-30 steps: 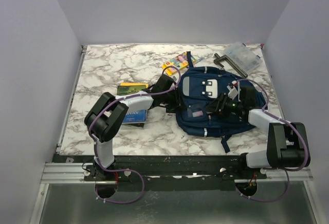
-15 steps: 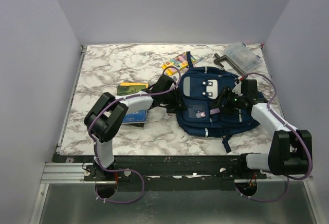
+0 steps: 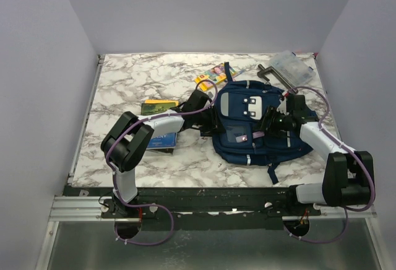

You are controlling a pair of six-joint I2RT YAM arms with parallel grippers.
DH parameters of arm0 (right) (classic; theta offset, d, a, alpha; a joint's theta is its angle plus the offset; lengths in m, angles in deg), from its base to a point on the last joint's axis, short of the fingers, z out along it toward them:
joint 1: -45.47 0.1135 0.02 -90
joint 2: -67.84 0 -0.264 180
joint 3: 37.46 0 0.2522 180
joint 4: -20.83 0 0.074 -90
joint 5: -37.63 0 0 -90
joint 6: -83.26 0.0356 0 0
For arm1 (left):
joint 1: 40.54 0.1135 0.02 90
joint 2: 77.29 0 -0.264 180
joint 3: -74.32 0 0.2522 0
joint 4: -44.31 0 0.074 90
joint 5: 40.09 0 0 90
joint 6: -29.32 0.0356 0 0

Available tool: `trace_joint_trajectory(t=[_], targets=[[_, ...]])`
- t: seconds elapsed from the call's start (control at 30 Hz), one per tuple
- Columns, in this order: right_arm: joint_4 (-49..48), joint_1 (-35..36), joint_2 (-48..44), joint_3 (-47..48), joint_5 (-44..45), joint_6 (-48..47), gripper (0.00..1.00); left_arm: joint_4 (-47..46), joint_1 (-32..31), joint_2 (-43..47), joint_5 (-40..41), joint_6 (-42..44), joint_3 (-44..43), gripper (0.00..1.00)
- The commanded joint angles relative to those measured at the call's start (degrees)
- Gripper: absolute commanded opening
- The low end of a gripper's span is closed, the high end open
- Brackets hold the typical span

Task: Pack the student bag
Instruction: Place the stationery in the student bag.

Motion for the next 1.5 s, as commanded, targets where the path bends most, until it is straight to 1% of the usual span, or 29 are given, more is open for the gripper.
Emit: trace_joint_trajectory(t=[0.0,0.07,0.13,0.2,0.23,0.27,0.3,0.37,0.4,0.47,0.53,0.63,0.77,0.83,0.9,0.97,1.0,1.03,1.07,1.13,1.2,1.23,1.3,1.37,1.47], targets=[[-0.5,4.0,-0.6,0.3,-0.5,-0.4,0.6,4.3,-0.7,-0.5,-0.9,0.8,1.4,0.4],[-1.7,8.1,-1.5,-0.2,-1.4,2.2,0.57,4.2,-0.7,-0.4,-0.9,0.5,1.5,0.39],[-5.0,11.7,-1.7,-1.8,-5.3,5.9,0.51,4.1,-1.0,-0.5,-1.0,0.4,1.5,0.4],[-8.8,12.4,-2.0,-3.9,-10.3,9.6,0.44,4.0,-1.1,-0.4,-1.1,0.2,1.6,0.4],[-8.7,12.3,-2.5,-3.9,-9.1,10.0,0.43,3.9,-1.1,-0.3,-1.1,0.1,1.7,0.4],[-5.3,12.3,-3.0,-2.9,-5.4,9.3,0.43,3.8,-1.2,-0.2,-1.1,0.0,1.9,0.39],[-1.9,12.3,-3.6,-1.6,-0.7,7.9,0.45,3.9,-1.3,0.1,-1.1,0.0,2.1,0.39],[2.7,12.3,-4.6,0.2,5.6,5.2,0.54,3.7,-1.3,0.7,-1.1,0.1,2.6,0.4],[4.8,12.3,-4.6,1.5,8.5,4.0,0.55,3.8,-1.4,0.9,-1.0,0.2,3.0,0.4],[8.7,12.3,-4.6,4.0,13.1,2.2,0.57,3.6,-1.3,1.3,-0.8,0.2,3.4,0.4],[9.4,12.4,-5.3,4.9,14.6,2.0,0.57,3.3,-1.4,1.6,-0.9,0.0,3.9,0.4],[7.5,12.3,-5.1,4.6,11.4,1.4,0.56,2.6,-1.5,1.7,-1.2,-0.5,4.5,0.39],[7.3,12.3,-2.9,4.2,11.0,0.4,0.56,2.3,-1.5,2.3,-1.2,-0.5,5.0,0.39],[6.2,12.4,-2.6,3.5,8.8,0.4,0.55,2.2,-1.4,2.6,-1.2,-0.6,5.4,0.4],[5.7,12.3,-2.5,2.9,5.0,1.6,0.48,2.1,-1.5,2.8,-1.3,-0.5,5.6,0.4],[4.3,12.4,-3.6,1.1,0.1,4.3,0.35,2.0,-1.5,2.9,-1.4,-0.7,5.9,0.39],[3.0,12.4,-4.4,-0.7,-2.3,6.4,0.27,1.8,-1.5,2.9,-1.5,-0.9,6.1,0.4],[0.9,12.4,-5.3,-2.4,-5.1,8.7,0.23,1.5,-1.6,3.0,-1.6,-1.1,6.1,0.39],[-1.0,12.4,-5.6,-4.6,-7.4,10.4,0.21,1.3,-1.5,2.9,-1.8,-1.3,6.2,0.4],[-4.6,12.4,-5.3,-7.2,-10.0,13.1,0.22,0.9,-1.7,2.8,-2.1,-1.6,6.3,0.39],[-11.0,12.3,-4.1,-9.2,-11.9,16.4,0.28,0.6,-2.0,2.8,-2.1,-2.0,6.4,0.39],[-13.9,12.3,-3.1,-9.8,-13.6,18.4,0.29,0.4,-2.1,2.8,-2.2,-2.1,6.4,0.39],[-16.7,12.3,-1.9,-9.6,-15.8,21.5,0.29,0.2,-2.3,2.8,-2.6,-2.4,6.6,0.39],[-15.7,12.4,-3.6,-9.3,-15.5,23.3,0.28,0.1,-2.3,3.2,-2.6,-2.4,6.9,0.39],[-7.7,12.3,-9.2,-8.5,-9.1,22.5,0.28,-0.2,-2.3,4.0,-1.9,-2.3,7.6,0.39]])
